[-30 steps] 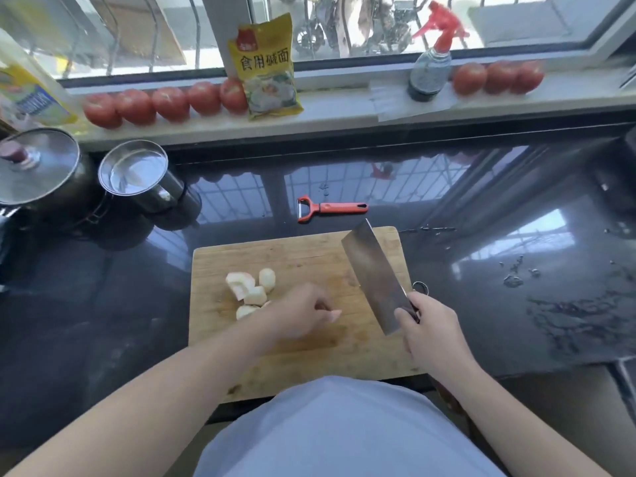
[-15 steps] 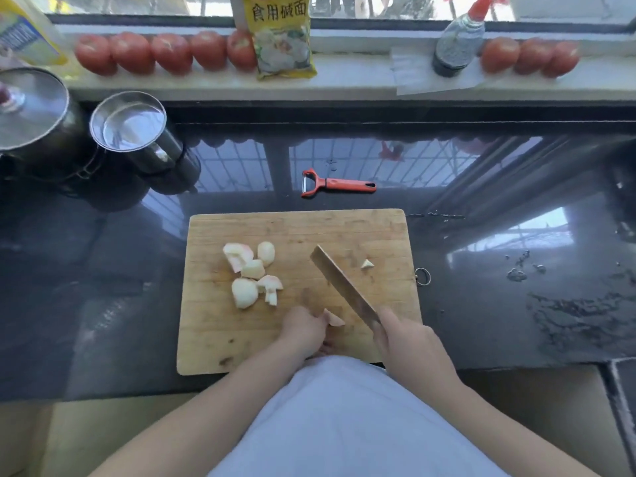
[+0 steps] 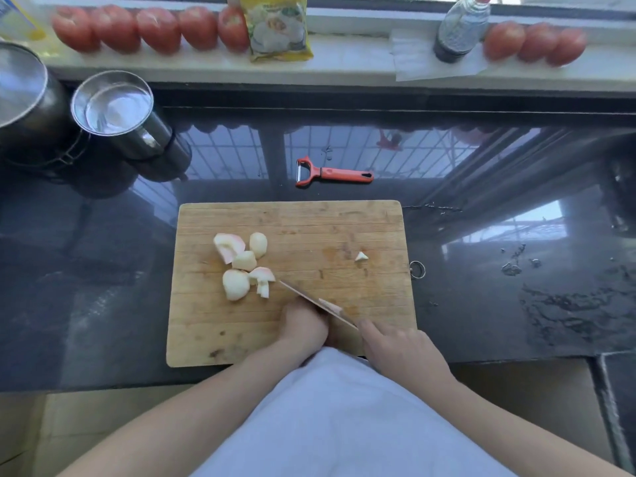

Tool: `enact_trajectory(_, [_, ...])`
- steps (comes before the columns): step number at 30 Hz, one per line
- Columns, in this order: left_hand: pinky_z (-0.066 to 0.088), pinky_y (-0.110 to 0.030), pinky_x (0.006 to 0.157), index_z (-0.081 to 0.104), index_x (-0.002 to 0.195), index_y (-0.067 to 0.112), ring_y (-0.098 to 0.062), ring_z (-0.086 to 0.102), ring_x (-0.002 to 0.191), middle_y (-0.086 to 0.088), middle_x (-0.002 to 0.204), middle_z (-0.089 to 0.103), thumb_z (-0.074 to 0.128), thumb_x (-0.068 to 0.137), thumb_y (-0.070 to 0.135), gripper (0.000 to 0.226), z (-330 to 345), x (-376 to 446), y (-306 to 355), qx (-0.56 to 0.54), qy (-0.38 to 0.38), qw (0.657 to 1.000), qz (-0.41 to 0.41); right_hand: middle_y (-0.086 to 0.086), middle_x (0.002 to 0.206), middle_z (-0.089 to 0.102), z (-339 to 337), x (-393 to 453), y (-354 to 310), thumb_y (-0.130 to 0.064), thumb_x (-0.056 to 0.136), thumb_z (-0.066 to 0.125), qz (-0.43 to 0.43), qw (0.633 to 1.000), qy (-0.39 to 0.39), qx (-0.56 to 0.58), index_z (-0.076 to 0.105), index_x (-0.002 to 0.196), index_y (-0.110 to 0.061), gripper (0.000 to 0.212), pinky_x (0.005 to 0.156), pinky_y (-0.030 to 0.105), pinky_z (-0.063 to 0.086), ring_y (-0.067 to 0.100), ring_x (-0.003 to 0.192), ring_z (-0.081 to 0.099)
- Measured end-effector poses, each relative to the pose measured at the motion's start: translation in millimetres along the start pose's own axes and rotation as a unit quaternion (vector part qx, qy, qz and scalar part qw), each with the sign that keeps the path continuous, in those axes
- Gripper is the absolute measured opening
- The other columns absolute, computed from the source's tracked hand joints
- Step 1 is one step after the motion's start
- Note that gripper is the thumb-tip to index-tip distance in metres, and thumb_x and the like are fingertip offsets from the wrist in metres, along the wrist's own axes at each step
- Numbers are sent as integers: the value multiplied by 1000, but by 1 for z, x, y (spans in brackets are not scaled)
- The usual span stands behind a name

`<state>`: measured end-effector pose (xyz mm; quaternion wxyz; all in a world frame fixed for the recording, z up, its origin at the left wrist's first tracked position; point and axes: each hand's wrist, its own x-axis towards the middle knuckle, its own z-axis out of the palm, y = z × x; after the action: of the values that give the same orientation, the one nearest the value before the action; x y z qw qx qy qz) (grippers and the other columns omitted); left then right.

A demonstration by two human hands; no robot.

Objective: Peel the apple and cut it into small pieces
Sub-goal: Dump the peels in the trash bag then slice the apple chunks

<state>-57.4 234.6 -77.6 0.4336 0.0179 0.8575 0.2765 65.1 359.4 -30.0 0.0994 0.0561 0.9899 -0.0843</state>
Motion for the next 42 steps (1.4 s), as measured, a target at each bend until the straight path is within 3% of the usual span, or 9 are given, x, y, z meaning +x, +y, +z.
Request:
enact_trajectory(3, [57, -37, 79, 68, 80, 16, -28, 70, 89, -4, 87, 73, 60, 96, 19, 18, 1, 3, 2, -41, 27, 999, 5, -4, 49, 41, 0, -1, 4, -12, 54, 84, 14, 1000, -4, -15, 46, 77, -20, 45, 40, 22, 12, 24, 29, 34])
enact_trajectory(10, [37, -8, 41, 64, 77, 11, -9, 54, 59, 3, 68, 60, 60, 95, 0, 21, -9, -8, 12, -145, 35, 988, -33, -5, 54, 44, 1, -5, 3, -12, 61, 78, 24, 999, -37, -2, 56, 79, -20, 29, 36, 24, 13, 24, 33, 27])
enact_trajectory(17, [43, -12, 42, 77, 90, 5, -18, 68, 70, -4, 81, 75, 58, 88, 0, 20, -6, -11, 12, -245, 26, 966, -77, -5, 54, 40, 1, -18, 9, -17, 73, 47, 22, 999, -37, 10, 54, 80, -19, 10, 33, 25, 23, 23, 33, 28])
enact_trajectory(25, [49, -16, 46, 79, 88, 11, -16, 70, 69, -6, 87, 78, 65, 88, 3, 16, -9, -11, 12, -264, 20, 959, -98, -9, 51, 32, -3, -27, 18, -13, 53, 78, 33, 993, -111, -13, 55, 82, -21, 38, 37, 23, 7, 21, 35, 22])
enact_trajectory(28, [52, -23, 60, 73, 97, 14, -20, 69, 82, -6, 98, 76, 67, 89, 12, 9, -10, -6, 11, -233, 38, 968, -85, -6, 43, 40, 15, -5, 13, -16, 49, 85, 54, 989, -137, -6, 42, 78, -19, 51, 39, 19, 3, 24, 25, 36])
enact_trajectory(32, [44, -24, 69, 71, 98, 6, -30, 68, 99, -7, 92, 69, 65, 92, 9, 9, -13, -7, 12, -177, 42, 980, -77, 0, 65, 61, 15, 26, -4, -21, 82, 61, 71, 991, -110, 5, 34, 89, -21, 27, 45, 33, 31, 35, 54, 59])
enact_trajectory(35, [43, -13, 50, 75, 90, 9, -7, 69, 68, 1, 82, 69, 64, 97, 15, 14, -11, -8, 10, -180, 20, 981, -68, 4, 72, 60, 11, 13, 3, -21, 92, 50, 134, 982, -87, 101, 32, 92, -23, 18, 52, 37, 37, 41, 64, 55])
enact_trajectory(38, [38, -9, 38, 78, 93, 7, 5, 57, 40, -1, 80, 69, 56, 103, 14, 25, -9, -7, 9, -188, -3, 980, -69, 0, 47, 41, 4, -5, 9, -9, 70, 77, 109, 991, -46, 59, 37, 79, -19, 42, 36, 23, 15, 37, 36, 34])
enact_trajectory(42, [40, -7, 42, 64, 75, 21, -8, 59, 61, 5, 75, 61, 57, 101, 10, 29, -8, -7, 6, -161, -6, 986, -43, -5, 44, 19, -3, -10, 7, -7, 50, 84, 87, 993, -75, 30, 42, 67, -17, 46, 42, 20, -2, 27, 37, 11])
